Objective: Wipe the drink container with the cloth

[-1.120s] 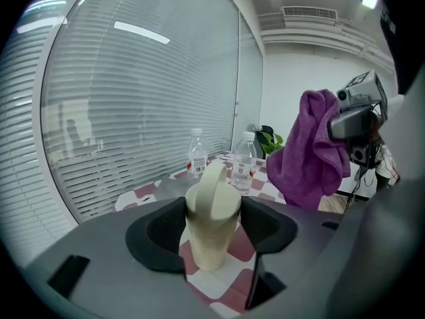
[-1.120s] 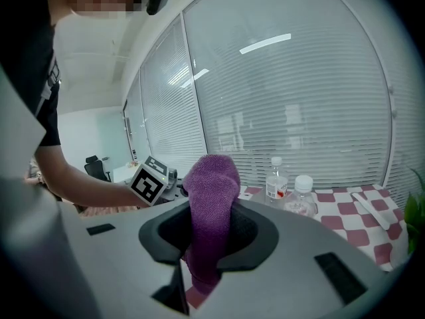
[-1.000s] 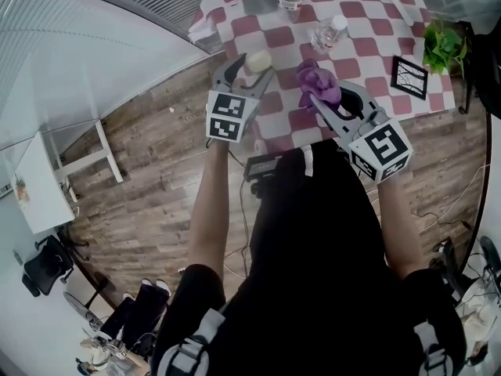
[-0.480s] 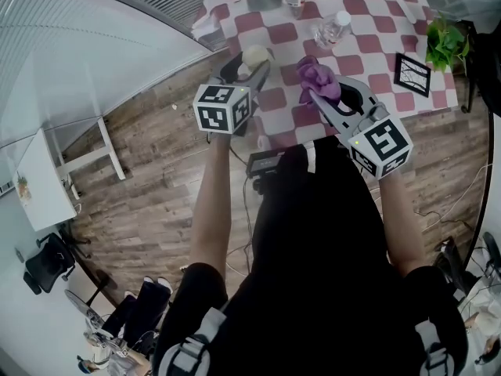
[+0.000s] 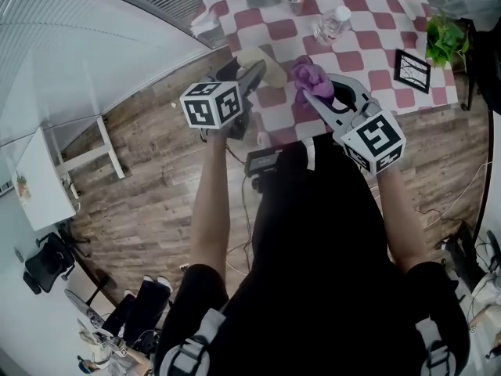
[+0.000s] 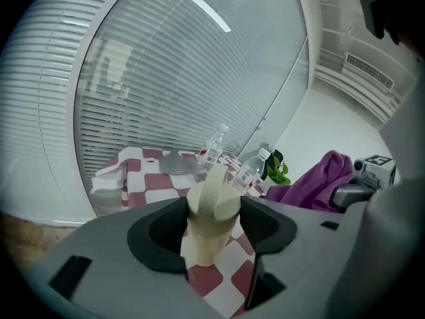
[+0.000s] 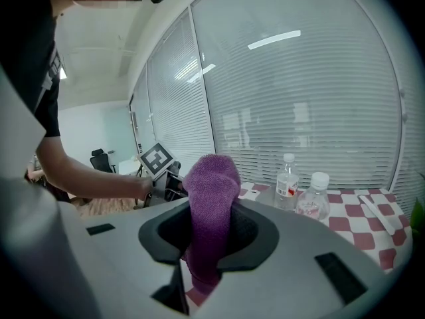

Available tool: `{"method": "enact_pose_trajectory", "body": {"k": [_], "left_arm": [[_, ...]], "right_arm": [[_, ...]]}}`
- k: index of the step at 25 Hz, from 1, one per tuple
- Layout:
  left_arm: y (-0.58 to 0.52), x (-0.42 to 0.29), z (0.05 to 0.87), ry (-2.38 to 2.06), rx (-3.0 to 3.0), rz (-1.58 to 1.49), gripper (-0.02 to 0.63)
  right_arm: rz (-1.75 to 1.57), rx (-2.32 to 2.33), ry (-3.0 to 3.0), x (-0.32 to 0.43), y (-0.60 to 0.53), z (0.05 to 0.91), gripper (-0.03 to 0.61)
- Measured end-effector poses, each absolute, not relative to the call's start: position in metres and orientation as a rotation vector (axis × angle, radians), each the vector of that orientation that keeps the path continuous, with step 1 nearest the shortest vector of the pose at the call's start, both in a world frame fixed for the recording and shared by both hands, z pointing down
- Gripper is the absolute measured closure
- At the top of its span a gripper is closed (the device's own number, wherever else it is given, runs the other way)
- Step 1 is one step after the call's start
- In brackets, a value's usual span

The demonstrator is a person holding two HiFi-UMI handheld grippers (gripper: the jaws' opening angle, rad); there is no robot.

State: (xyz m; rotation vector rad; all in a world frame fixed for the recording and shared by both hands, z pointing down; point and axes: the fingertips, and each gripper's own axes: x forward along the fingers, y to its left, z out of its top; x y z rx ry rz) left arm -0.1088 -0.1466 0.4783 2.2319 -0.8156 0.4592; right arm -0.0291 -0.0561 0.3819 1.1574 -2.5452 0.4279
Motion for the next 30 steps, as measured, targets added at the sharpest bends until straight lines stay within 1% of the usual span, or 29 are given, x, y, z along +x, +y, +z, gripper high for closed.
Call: {"method": "enact_pose_trajectory", "body": {"k": [12,26,30], "left_arm": [[-0.150,-0.119,0.481,-0.827,2.196,0.410,0.344],[-0.152,-0.128,0.485,-0.860,2.124,0.381,0.344],[-0.153,-0.126,0.487,-0.865,2.119,0.378,0.344]], "right_arm": [[0.428,1.050,-2.547,-0.060,-0.077,0.430,0.465],[0.306,0.951,-2.527,-0.099,-0.109,0.459,0.457],[0.312,0.931,-2.517,-0.104,-0.114,0.471,0.437]]}}
